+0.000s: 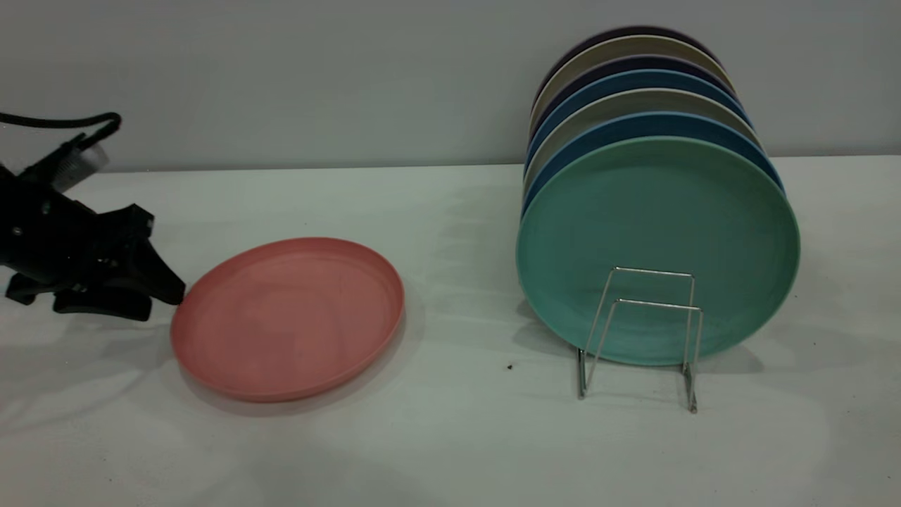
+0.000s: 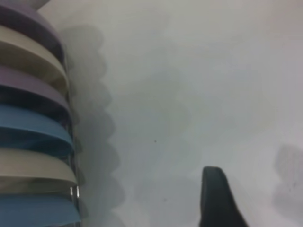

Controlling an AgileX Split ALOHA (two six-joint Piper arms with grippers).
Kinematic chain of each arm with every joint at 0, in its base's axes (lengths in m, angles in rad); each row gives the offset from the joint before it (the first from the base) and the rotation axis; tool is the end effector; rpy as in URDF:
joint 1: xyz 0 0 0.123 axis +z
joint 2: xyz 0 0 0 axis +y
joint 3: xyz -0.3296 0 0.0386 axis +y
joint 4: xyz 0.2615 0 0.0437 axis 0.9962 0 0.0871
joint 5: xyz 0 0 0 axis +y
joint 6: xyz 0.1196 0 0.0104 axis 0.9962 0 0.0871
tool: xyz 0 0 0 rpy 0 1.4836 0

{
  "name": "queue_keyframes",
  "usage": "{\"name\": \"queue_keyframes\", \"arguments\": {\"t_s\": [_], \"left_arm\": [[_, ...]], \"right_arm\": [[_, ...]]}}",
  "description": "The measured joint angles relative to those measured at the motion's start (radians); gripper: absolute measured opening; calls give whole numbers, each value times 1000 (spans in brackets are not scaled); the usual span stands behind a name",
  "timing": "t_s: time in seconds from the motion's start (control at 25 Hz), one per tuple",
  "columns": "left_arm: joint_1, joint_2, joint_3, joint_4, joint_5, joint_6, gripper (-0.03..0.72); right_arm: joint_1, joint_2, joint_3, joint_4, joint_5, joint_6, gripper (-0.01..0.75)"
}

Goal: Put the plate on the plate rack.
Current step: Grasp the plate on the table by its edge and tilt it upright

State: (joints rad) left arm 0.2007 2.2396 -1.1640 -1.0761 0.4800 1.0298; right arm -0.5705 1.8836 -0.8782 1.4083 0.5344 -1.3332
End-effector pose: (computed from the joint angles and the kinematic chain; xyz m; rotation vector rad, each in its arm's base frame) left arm 0.4349 0.0387 0.0449 -0.1662 2.7125 -0.5257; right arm 0.3440 -0.1490 0.1393 0.5647 2.3799 0.4555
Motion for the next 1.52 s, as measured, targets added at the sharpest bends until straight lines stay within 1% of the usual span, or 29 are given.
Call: {"name": "queue_keyframes", "arguments": {"t_s": [0.16,0.6,0.76,0.84,0.92,1.0,1.24,1.32,1.4,1.52], "left_arm": [[-2,11,-11,0,-4,0,433],[-27,78,-39,-20,-5,0,433],[-36,80,-39,-20,-15,0,424],[-42,80,-39,-21,-20,0,400],[-48,80,-39,-22,-23,8,355],[-54,80,-39,-24,-26,15,296],[-66,80,-39,-26,-33,31,83],[-66,80,-39,-27,-33,34,33],[-66,80,-39,-27,-31,36,17],[-66,80,-39,-27,-22,38,15]], "right_arm": [[0,0,0,0,-11,-1,472],[0,0,0,1,-19,-3,473],[0,0,0,1,-24,-11,455],[0,0,0,4,-26,-16,441],[0,0,0,4,-26,-20,428],[0,0,0,4,-27,-20,414],[0,0,0,5,-26,-20,380],[0,0,0,5,-18,-20,365],[0,0,0,7,-5,-20,348],[0,-10,0,5,15,-23,329]]}}
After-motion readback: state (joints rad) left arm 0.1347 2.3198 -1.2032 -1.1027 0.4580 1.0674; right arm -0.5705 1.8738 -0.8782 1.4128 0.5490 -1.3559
